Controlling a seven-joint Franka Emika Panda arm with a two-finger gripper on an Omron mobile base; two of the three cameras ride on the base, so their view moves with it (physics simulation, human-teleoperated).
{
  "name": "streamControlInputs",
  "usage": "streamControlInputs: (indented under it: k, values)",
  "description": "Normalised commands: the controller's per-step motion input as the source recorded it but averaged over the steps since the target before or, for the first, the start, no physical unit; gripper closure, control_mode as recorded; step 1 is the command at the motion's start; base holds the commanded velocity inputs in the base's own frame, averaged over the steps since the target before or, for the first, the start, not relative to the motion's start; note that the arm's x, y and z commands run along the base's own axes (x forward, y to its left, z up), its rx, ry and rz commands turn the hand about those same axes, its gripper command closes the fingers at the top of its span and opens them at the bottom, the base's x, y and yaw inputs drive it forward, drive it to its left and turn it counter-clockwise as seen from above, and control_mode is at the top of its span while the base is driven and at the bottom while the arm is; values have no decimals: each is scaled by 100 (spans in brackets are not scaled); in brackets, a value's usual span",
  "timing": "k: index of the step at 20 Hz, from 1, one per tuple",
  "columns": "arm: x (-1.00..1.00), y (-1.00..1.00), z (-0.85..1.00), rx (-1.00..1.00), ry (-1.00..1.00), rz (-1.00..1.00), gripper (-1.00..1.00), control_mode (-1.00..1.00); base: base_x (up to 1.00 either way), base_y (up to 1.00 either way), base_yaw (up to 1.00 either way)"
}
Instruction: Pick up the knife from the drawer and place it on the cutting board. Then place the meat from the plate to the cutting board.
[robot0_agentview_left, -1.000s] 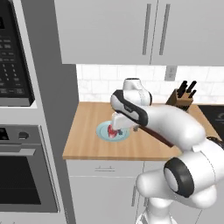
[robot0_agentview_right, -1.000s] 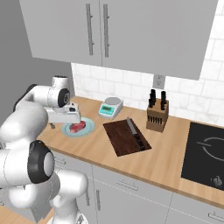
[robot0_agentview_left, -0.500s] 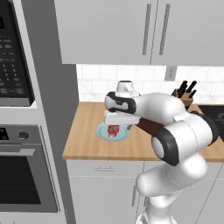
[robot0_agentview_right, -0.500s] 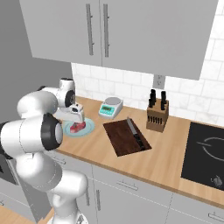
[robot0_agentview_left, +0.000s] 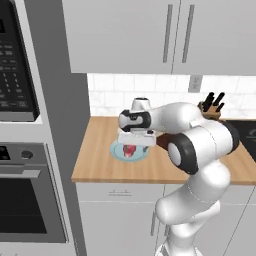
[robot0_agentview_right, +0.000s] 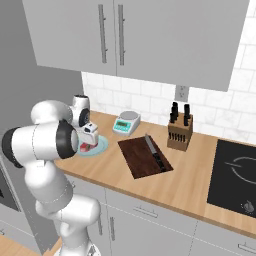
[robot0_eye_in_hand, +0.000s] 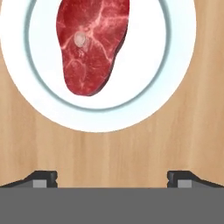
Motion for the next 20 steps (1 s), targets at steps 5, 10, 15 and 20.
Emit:
streamControlInputs:
  k: [5,10,15,20]
  values:
    - [22,8,-25,0,-3,-8,-100,-100,0,0,0]
    - [44,17,-3,0,0,0,-100,-100,0,0,0]
    - [43,7,-29,0,0,0,-100,-100,0,0,0]
    - [22,0,-35,0,0,0,-100,-100,0,0,0]
